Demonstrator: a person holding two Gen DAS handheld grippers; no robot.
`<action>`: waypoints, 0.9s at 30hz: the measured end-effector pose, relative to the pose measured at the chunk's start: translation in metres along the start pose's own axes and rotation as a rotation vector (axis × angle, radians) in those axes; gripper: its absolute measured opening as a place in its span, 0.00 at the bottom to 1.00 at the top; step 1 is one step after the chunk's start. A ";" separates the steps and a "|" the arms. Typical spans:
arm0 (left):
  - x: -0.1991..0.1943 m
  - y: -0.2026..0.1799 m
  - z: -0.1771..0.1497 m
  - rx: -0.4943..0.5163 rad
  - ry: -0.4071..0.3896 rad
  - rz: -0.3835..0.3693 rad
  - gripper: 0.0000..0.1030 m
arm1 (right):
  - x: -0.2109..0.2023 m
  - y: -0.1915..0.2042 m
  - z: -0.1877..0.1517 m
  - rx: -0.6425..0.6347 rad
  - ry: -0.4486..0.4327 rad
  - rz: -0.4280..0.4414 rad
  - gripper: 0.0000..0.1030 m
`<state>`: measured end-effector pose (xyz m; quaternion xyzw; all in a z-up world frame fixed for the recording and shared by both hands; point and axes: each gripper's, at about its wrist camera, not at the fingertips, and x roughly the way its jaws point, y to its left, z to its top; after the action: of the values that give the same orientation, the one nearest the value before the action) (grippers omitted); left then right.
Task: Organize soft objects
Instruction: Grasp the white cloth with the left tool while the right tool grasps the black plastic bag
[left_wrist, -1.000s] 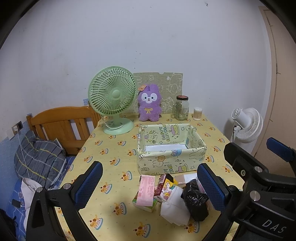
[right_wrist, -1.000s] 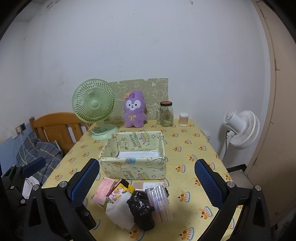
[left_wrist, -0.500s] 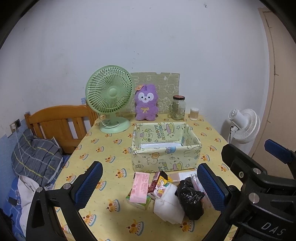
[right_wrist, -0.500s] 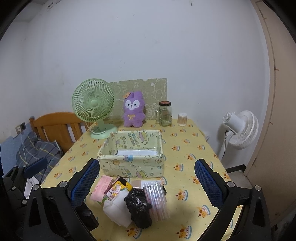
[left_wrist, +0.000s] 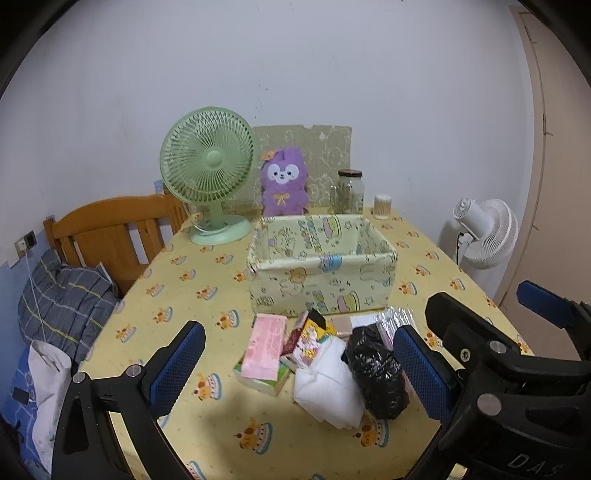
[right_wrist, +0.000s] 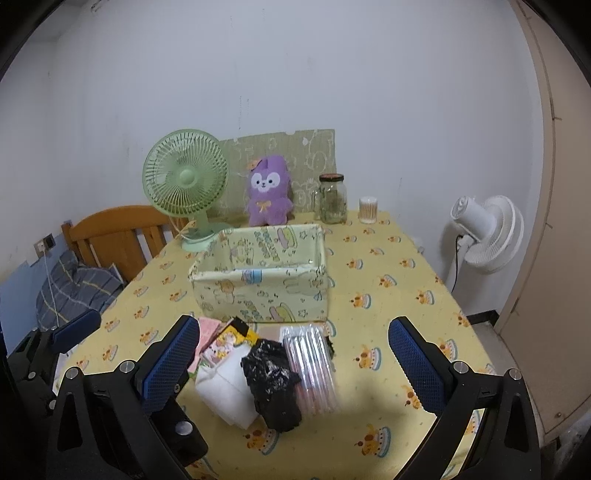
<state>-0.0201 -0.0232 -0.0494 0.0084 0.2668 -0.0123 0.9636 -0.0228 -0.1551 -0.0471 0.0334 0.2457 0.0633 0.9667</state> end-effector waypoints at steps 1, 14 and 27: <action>0.002 -0.001 -0.002 0.000 0.005 -0.003 1.00 | 0.002 -0.001 -0.003 0.004 0.003 0.004 1.00; 0.043 -0.008 -0.028 -0.006 0.099 -0.034 0.98 | 0.038 -0.009 -0.031 -0.006 0.059 0.015 0.90; 0.066 -0.005 -0.052 0.017 0.166 0.012 0.95 | 0.068 0.004 -0.054 -0.027 0.146 0.057 0.72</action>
<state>0.0095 -0.0284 -0.1273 0.0191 0.3457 -0.0079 0.9381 0.0101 -0.1396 -0.1262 0.0224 0.3135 0.0963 0.9444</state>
